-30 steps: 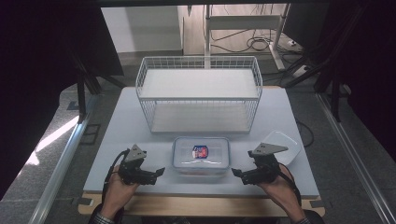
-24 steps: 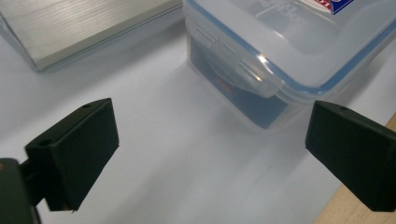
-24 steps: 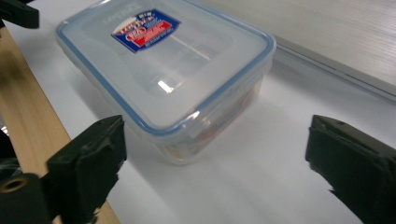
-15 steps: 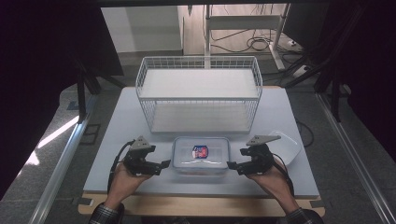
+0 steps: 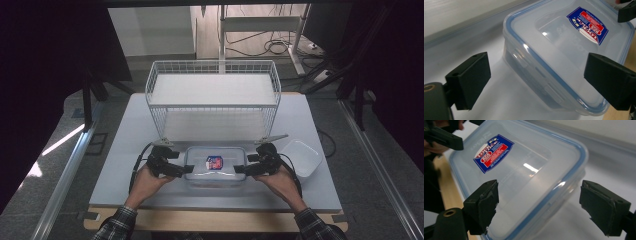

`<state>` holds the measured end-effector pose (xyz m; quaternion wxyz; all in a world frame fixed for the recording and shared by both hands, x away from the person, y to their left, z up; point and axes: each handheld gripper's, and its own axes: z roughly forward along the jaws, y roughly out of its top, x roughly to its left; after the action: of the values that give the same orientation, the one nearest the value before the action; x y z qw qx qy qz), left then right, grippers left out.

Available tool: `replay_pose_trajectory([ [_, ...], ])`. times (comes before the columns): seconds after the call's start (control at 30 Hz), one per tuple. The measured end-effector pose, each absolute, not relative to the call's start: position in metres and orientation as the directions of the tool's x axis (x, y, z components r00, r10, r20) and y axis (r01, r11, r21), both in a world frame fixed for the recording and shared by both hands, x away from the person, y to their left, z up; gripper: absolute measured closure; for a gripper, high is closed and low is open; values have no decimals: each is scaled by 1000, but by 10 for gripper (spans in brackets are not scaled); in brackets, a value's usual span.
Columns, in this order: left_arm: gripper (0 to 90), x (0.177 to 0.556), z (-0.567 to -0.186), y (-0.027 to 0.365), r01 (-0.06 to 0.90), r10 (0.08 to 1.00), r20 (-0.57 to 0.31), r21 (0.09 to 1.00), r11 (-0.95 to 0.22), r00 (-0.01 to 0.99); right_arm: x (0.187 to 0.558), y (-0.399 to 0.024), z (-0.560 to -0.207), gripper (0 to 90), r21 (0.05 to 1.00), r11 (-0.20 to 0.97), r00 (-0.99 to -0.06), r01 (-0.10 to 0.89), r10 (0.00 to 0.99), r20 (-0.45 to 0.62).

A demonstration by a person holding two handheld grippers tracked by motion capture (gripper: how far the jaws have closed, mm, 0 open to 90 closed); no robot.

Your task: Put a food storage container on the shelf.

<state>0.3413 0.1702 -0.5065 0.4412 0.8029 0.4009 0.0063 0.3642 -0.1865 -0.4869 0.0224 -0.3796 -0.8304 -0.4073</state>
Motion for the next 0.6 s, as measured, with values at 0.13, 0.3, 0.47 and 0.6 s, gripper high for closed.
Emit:
replay_pose_trajectory([
  [0.13,87,347,-515,177,677,594,-438,688,-262,675,369,-187,-492,155,622,364,-688,693,591,421],
  [0.3,108,347,-521,165,707,514,-519,648,-283,683,370,-187,-495,171,592,348,-663,727,580,472],
  [0.47,153,342,-516,168,707,524,-514,648,-282,680,365,-193,-493,246,572,333,-641,750,579,504],
  [0.6,206,330,-512,170,690,530,-486,657,-303,695,358,-198,-490,340,574,307,-627,759,581,519],
])
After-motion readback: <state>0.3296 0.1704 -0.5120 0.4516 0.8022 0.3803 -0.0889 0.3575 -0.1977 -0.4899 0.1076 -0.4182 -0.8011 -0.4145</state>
